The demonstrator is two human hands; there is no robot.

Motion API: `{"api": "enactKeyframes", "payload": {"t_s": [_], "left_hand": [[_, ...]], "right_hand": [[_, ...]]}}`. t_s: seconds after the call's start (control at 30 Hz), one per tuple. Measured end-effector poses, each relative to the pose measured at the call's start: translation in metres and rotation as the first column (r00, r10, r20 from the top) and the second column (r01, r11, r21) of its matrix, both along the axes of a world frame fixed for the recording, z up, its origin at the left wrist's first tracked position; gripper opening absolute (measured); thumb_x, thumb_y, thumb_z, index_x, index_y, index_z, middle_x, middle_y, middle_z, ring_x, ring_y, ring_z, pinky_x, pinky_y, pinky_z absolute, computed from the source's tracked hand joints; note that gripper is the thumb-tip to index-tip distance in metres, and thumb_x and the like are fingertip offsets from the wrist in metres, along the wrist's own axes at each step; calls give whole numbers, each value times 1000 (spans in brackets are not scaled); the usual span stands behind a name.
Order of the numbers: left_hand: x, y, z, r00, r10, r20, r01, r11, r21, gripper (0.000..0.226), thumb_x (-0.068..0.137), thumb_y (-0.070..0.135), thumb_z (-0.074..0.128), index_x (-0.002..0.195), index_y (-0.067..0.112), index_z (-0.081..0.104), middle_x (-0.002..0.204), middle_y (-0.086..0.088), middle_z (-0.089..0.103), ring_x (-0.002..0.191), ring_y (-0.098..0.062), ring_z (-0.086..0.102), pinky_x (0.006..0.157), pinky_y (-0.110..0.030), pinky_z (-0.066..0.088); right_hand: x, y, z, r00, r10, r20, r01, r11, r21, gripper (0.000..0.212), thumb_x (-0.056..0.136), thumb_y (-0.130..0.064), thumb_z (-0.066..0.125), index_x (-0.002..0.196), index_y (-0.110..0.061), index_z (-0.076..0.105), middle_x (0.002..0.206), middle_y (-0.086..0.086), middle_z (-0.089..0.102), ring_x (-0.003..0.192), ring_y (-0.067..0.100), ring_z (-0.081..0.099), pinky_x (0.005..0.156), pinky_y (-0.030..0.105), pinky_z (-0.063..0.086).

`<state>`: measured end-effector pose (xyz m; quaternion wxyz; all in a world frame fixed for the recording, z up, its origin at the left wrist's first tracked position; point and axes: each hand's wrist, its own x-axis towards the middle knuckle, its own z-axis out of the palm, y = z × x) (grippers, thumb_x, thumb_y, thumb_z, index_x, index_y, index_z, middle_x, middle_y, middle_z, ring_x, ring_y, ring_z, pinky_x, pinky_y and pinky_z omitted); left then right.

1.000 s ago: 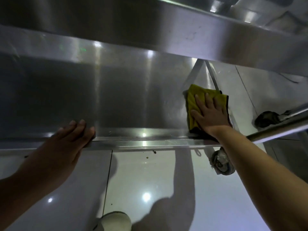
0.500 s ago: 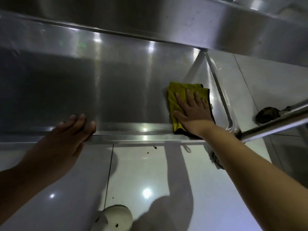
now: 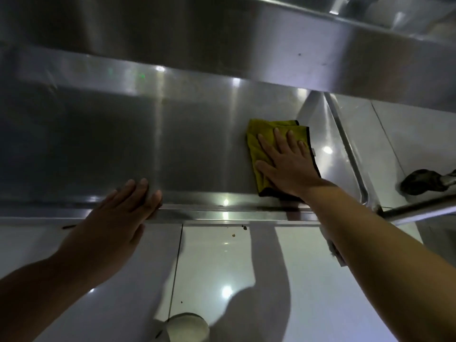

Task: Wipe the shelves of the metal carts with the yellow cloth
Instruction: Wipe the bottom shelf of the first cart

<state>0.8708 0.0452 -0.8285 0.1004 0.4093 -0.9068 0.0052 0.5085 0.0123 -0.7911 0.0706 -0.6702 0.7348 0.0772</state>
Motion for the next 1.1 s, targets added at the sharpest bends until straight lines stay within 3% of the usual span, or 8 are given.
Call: {"api": "enactKeyframes", "payload": {"t_s": [0.1,0.23,0.47,0.63,0.77,0.87,0.93,1.1], "left_hand": [[2,-2,3,1000,-11,8,11,1000,11,59,81,24,34,139,14,38,136,-19,50,124,-36,47,94,-44,38],[5,-5,3,1000,-22,12,23,999,-25,64,76,11,59,138,12,41,136,-21,50,122,-40,50,95,-42,36],[4,-3,7,998,-35,43,35,999,-16,64,70,2,58,132,11,44,129,-20,56,115,-44,56,86,-48,48],[3,1,7,999,-21,28,21,1000,-1,63,70,-2,60,131,10,47,129,-22,55,115,-45,55,86,-51,48],[1,4,7,1000,-3,31,2,999,32,77,59,-5,73,130,8,47,128,-24,55,114,-46,55,85,-53,47],[1,4,7,998,4,55,-8,998,64,84,56,-4,75,133,9,44,131,-24,53,118,-46,53,89,-50,44],[1,4,8,998,8,59,-13,997,79,84,58,-3,74,135,10,42,134,-23,51,121,-44,51,92,-48,41],[4,5,11,997,-2,79,-6,996,93,76,64,3,62,137,12,42,137,-20,49,125,-40,48,97,-42,36]], "right_hand": [[6,-37,2,999,-38,6,38,999,1,64,96,-61,25,151,-43,-1,162,1,-10,148,30,-10,118,45,-3],[16,-62,5,997,-75,9,75,997,27,64,97,-61,22,151,-41,-3,161,4,-11,147,32,-11,118,47,-3],[39,-22,-1,1000,21,12,-21,1000,7,64,96,-60,25,151,-41,-2,161,4,-11,147,32,-10,117,45,-3],[76,44,-1,983,181,36,-183,981,57,77,73,-70,-6,145,-47,-17,160,0,-17,147,28,-17,117,42,-11],[88,63,-1,969,239,60,-242,969,42,66,74,-68,-13,137,-49,-24,159,-3,-20,146,25,-21,116,40,-14],[85,43,-2,968,239,75,-242,970,37,70,74,-72,-7,139,-50,-21,160,-5,-19,146,25,-20,118,41,-12],[84,20,-4,973,225,61,-227,973,41,69,85,-74,8,145,-49,-15,160,-4,-17,146,26,-18,118,42,-10],[89,-37,-4,983,173,56,-172,985,-7,64,95,-63,26,150,-45,-2,161,0,-11,147,29,-13,118,45,-6]]}}
